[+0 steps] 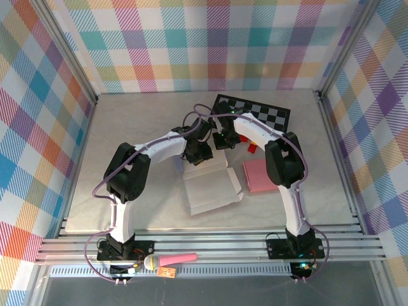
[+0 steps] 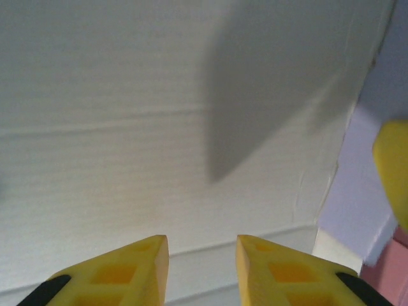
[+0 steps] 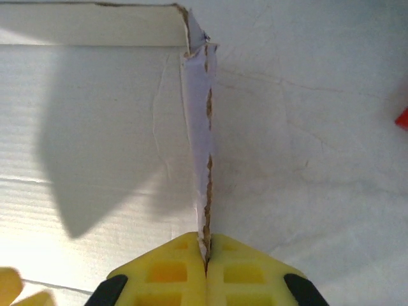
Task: Fold the paper box
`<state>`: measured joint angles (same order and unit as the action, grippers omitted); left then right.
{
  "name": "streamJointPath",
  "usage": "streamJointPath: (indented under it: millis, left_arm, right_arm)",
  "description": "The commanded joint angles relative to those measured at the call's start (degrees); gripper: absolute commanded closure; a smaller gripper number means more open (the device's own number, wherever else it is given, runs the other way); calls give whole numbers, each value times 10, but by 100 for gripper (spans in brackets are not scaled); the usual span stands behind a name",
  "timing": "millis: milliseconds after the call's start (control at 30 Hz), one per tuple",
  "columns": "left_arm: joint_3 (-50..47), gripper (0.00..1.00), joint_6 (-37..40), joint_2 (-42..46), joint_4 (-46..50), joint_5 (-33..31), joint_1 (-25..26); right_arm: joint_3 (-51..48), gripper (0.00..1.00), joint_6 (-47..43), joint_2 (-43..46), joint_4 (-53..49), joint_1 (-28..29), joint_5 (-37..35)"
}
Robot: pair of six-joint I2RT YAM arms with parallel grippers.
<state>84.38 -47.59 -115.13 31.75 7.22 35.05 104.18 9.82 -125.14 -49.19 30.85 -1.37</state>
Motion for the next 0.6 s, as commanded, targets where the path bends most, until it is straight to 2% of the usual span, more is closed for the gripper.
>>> streamJointPath:
  millis: [0, 167, 400, 567]
  left_arm:
    - [4, 70, -28, -4, -42, -18, -11]
    - [-19, 80, -61, -15, -99, -5, -24]
    - [-37, 84, -75, -23, -122, -11, -24]
    - [-70, 88, -91, -27, -140, -16, -19]
  right_arm:
    - [-30, 100, 27, 64, 10, 4, 11]
    - [-68, 100, 41, 92, 33, 4, 49]
    - [-84, 100, 55, 88, 59, 4, 112]
    - [-80, 100, 67, 85, 62, 4, 119]
